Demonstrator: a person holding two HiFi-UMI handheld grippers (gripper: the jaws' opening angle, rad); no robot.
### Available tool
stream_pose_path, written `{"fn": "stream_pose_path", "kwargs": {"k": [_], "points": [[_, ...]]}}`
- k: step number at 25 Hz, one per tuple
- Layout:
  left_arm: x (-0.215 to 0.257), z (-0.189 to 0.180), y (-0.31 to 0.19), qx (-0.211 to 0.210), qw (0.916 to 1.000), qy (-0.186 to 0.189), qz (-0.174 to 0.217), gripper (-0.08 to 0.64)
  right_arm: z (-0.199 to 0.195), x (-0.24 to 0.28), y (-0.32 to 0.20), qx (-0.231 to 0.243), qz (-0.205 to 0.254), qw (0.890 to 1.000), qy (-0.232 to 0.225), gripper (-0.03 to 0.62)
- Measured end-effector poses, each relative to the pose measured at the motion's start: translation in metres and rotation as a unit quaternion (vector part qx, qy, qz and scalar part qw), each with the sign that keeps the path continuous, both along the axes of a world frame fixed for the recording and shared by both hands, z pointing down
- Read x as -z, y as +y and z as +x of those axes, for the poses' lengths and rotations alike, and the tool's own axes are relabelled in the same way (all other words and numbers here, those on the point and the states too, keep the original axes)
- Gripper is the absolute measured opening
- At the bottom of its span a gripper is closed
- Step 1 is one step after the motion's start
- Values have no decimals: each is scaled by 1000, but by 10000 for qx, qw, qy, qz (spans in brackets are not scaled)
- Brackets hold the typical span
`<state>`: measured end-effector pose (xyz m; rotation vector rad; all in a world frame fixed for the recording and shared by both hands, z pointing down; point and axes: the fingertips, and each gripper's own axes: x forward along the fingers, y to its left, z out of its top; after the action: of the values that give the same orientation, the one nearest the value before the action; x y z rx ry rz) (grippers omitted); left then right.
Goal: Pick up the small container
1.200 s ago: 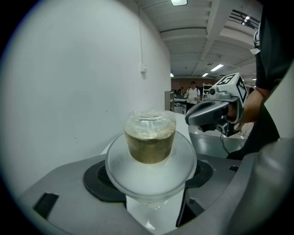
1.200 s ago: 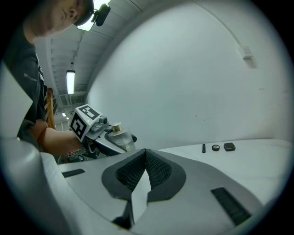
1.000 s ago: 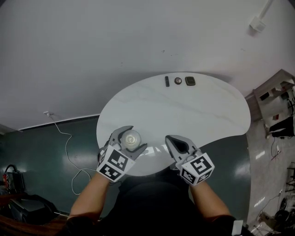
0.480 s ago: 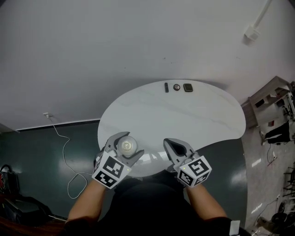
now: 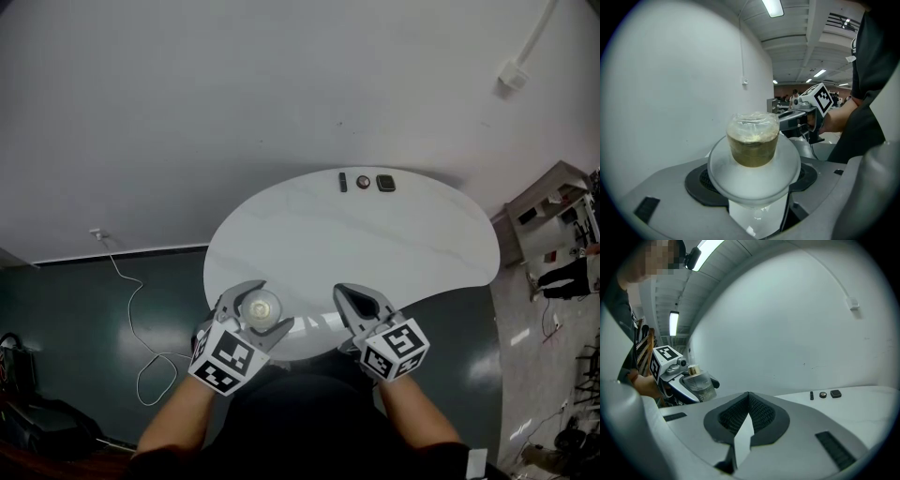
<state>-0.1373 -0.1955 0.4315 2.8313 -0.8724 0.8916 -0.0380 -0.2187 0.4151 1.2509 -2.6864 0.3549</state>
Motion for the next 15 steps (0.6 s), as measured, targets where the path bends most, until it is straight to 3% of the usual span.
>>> {"fn": "stream_pose_path", "kwargs": {"k": [15], "points": [[13,-2,0,-69,9998,42,153,347,-9,8,3,35,126,9999,102,-6]]}}
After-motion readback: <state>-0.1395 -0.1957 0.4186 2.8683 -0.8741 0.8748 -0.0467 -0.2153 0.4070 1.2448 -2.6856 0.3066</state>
